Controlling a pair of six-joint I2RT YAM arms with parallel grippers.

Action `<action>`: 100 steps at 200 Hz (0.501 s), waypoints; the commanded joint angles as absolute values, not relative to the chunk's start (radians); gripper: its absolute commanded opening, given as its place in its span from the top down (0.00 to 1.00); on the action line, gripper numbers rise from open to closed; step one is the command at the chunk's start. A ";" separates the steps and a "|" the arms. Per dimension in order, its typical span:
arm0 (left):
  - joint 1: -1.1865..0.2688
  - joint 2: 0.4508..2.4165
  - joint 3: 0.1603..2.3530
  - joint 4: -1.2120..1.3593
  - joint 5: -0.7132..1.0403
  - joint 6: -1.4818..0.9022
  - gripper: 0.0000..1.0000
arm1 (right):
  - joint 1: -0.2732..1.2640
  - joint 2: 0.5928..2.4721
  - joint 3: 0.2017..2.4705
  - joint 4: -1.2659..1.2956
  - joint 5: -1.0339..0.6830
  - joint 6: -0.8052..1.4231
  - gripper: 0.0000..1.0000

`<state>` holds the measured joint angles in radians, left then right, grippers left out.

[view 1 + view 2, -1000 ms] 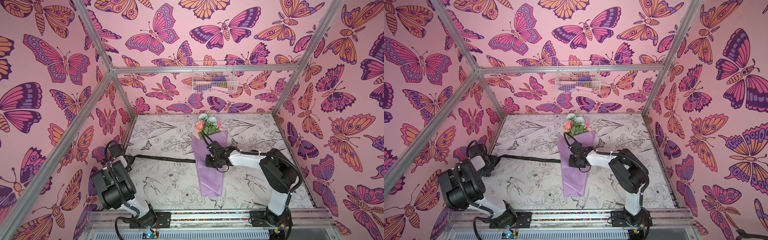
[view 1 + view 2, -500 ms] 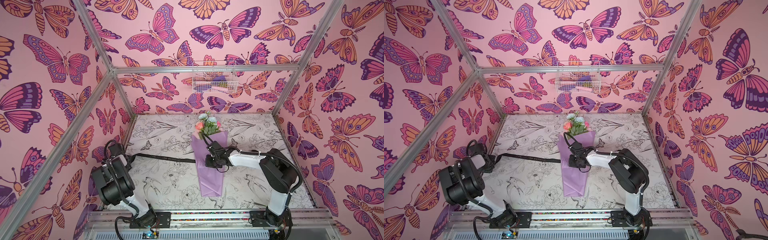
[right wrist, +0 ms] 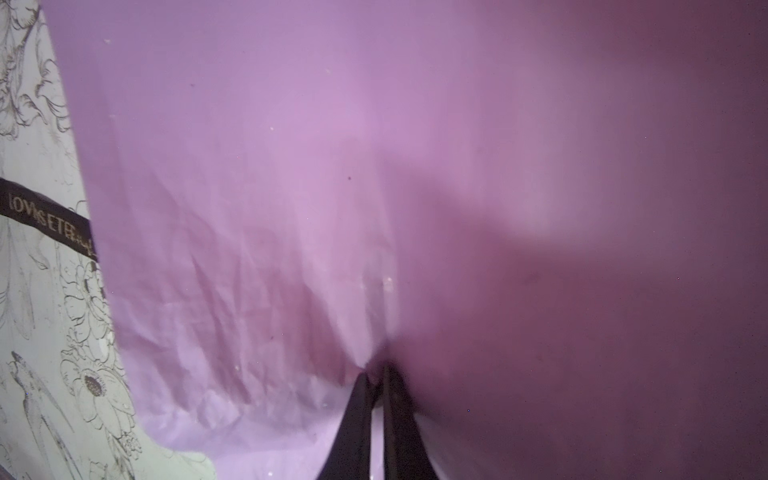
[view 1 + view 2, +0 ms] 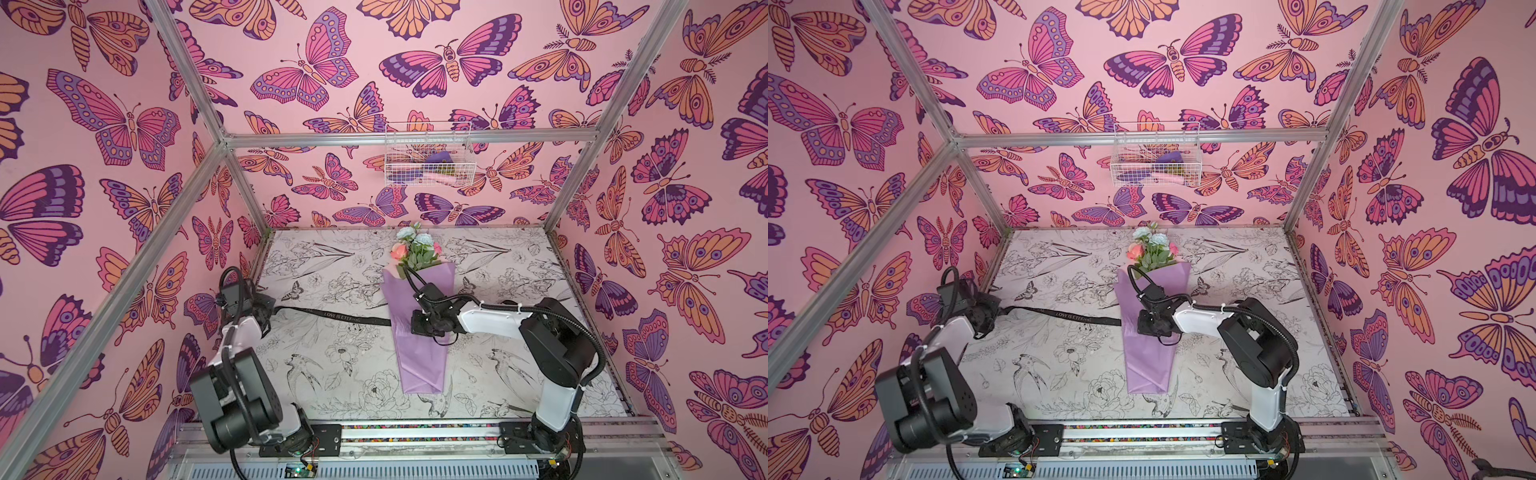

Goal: Tie the bouquet of fake flowers
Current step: 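Carry the ribbon end over the bouquet with the left while the right releases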

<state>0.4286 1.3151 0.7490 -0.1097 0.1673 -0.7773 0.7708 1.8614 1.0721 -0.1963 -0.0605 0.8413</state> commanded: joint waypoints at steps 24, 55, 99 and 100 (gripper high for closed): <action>0.203 0.970 0.616 -0.064 0.387 -0.701 1.00 | 0.785 1.896 1.037 -0.312 -0.074 0.860 0.88; 0.063 0.823 0.611 -0.061 0.446 -0.698 1.00 | 0.787 1.863 1.055 -0.320 -0.087 0.856 0.85; -0.149 0.803 0.675 -0.048 0.495 -0.670 1.00 | 0.787 1.778 1.091 -0.386 -0.055 0.829 0.81; -0.152 0.805 0.678 -0.048 0.495 -0.669 1.00 | 0.787 1.777 1.091 -0.387 -0.054 0.829 0.81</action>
